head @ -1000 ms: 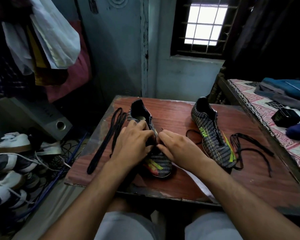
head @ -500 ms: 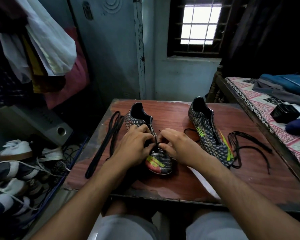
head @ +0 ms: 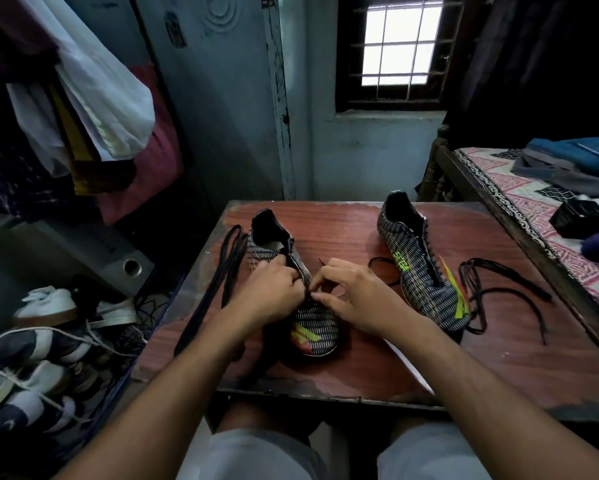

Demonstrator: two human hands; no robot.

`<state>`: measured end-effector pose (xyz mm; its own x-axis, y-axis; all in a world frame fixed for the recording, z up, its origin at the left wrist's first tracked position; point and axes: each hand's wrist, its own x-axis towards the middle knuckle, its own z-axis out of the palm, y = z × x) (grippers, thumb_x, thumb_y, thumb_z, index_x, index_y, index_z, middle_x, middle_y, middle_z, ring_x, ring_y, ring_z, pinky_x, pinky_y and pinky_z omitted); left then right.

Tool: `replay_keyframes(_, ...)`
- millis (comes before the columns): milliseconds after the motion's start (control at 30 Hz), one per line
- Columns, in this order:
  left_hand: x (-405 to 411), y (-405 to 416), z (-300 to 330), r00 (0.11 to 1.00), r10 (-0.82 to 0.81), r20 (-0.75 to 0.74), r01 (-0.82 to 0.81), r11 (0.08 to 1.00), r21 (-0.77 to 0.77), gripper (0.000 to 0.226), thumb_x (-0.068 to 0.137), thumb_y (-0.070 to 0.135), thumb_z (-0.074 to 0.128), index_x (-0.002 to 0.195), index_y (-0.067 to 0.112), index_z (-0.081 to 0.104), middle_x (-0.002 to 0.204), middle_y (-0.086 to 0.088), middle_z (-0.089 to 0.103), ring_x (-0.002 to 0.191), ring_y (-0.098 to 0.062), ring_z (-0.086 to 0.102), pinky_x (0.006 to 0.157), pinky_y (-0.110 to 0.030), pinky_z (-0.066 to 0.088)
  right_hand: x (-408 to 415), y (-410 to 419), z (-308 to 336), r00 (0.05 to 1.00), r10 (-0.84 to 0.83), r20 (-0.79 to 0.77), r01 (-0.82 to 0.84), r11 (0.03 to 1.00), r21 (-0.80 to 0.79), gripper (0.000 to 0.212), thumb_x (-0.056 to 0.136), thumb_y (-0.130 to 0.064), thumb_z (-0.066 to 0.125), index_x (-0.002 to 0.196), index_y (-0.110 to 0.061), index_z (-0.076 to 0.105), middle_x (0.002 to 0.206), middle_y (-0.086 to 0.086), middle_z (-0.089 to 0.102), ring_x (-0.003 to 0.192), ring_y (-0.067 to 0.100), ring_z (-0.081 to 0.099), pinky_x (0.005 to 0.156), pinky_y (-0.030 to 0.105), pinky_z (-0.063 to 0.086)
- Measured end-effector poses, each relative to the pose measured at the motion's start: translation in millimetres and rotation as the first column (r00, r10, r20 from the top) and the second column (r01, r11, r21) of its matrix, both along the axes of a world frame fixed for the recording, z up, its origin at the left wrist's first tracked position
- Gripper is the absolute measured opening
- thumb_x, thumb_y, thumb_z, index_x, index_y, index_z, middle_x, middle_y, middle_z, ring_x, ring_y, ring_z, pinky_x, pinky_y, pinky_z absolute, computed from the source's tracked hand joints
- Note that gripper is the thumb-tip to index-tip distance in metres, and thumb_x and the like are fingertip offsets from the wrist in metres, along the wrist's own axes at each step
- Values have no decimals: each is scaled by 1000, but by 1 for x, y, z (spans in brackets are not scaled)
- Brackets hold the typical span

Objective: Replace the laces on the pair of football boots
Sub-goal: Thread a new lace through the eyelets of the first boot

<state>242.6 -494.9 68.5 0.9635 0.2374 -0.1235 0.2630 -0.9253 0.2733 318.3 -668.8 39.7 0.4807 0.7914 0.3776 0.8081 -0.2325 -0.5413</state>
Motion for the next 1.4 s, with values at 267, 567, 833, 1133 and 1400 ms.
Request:
replay_keyframes(267,-18,15,-7,954,104,280,-2,940,-340,30,103,30,59,75,20,60,94,-2,53,87,-15,54,74,-29,31,-9,0,-16,993,-118,-16,119,991,59,7,97,-31,67,101,-27,71,101,-15,57,82,0,62,74,14,48)
replay_keyframes(567,-59,22,-31,795,132,592,73,948,-309,42,87,14,81,125,27,69,103,14,70,96,2,65,89,-17,51,-17,0,-34,993,-108,-37,113,976,189,25,99,-46,52,94,-24,63,97,-18,55,88,6,64,76,40,58)
replay_keyframes(833,-71,16,-41,747,340,571,-75,897,-436,11,100,34,54,93,28,58,87,13,71,85,-5,68,77,-39,58,-16,1,-38,997,-75,-4,74,977,201,16,101,-35,54,92,-23,59,94,-18,52,90,8,60,78,38,56)
replay_keyframes(1133,-73,17,-42,754,465,464,-105,783,-613,28,91,45,45,84,20,54,82,1,70,85,-22,72,78,-58,59,-19,3,-37,991,-132,24,129,985,119,19,104,-43,42,90,-31,48,94,-18,46,90,6,53,80,34,51)
replay_keyframes(1400,-70,15,-41,778,431,457,-38,759,-650,20,105,19,52,86,15,50,89,-6,67,89,-20,69,75,-28,58,-19,1,-35,983,-183,-11,183,974,132,35,103,-51,42,82,-24,49,86,-13,46,78,6,52,69,23,44)
